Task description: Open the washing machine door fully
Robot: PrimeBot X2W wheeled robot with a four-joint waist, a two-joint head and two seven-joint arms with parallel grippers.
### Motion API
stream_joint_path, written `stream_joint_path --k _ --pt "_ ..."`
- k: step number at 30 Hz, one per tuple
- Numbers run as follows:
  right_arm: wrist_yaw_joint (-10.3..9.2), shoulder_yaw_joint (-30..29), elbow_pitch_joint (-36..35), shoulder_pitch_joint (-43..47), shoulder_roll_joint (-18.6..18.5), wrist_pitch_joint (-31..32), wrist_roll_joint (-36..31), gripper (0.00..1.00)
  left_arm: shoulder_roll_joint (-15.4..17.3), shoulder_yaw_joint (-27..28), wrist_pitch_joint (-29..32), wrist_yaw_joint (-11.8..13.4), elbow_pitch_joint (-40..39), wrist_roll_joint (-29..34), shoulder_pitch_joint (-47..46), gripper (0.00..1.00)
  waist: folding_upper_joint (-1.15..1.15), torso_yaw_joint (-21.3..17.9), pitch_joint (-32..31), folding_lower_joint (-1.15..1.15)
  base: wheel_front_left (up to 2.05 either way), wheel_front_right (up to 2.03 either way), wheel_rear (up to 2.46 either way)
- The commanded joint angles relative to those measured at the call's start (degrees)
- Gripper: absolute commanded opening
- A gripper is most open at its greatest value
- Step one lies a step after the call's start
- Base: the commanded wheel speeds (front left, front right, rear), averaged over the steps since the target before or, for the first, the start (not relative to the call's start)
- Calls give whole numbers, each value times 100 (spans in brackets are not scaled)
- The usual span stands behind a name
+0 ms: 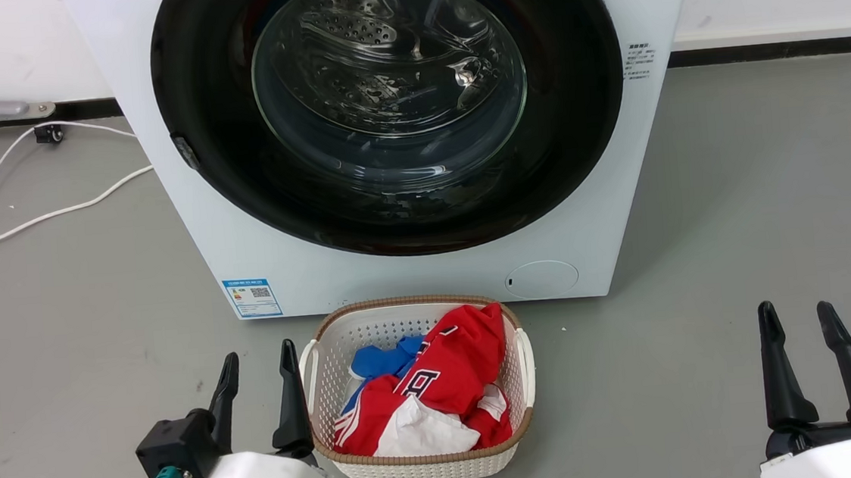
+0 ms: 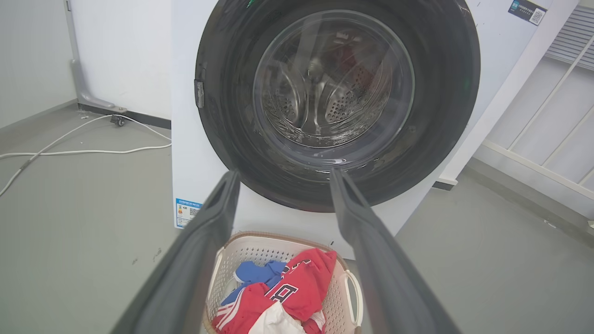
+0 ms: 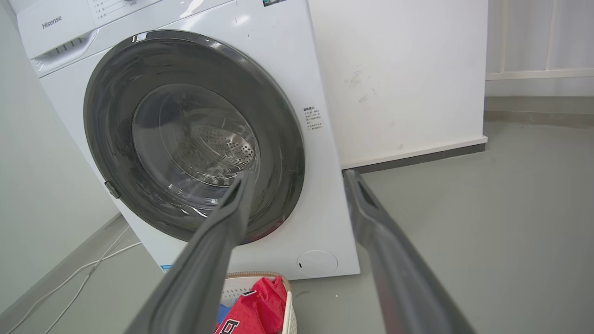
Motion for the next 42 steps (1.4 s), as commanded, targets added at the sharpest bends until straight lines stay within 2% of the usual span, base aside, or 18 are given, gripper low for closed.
stream_joint_path --k 1,16,26,42 --pt "12 -3 -103 52 -23 -61 -188 100 -15 -7 -71 -28 -59 187 25 100 0 1 -2 0 0 0 0" --pt "13 30 -294 197 -23 -235 -941 100 -105 20 -250 -109 -37 921 133 100 0 12 -3 0 0 0 0" --pt "14 41 -407 284 -22 -350 -1342 100 -224 119 -361 -280 -37 1246 197 100 0 16 -8 0 0 0 0" --pt "8 96 -438 431 -21 -526 -1385 100 -335 228 -524 -402 8 1909 298 100 0 36 -15 0 0 0 0"
